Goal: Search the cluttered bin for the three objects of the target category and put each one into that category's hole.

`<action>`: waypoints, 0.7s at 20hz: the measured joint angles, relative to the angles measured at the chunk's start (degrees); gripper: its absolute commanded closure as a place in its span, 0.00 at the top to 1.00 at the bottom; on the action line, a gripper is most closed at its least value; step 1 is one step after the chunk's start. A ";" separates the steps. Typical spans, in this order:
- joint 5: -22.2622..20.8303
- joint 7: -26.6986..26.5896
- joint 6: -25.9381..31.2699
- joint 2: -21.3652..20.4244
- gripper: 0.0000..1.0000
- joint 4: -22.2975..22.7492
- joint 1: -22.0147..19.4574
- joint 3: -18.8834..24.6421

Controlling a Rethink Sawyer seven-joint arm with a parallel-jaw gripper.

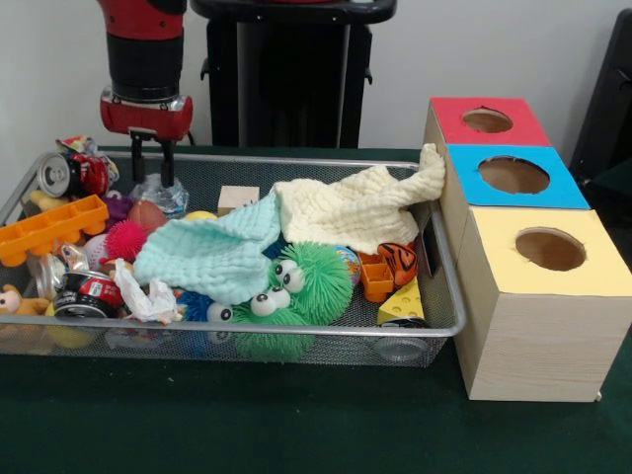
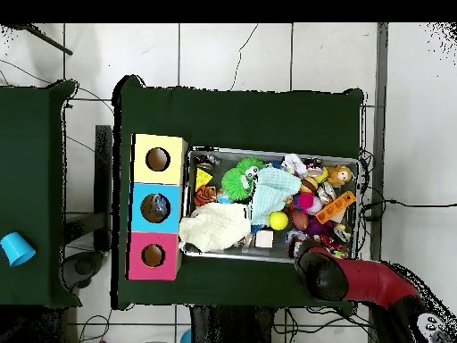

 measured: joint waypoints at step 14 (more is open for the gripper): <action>1.06 0.00 1.49 -3.21 0.00 0.68 0.01 0.40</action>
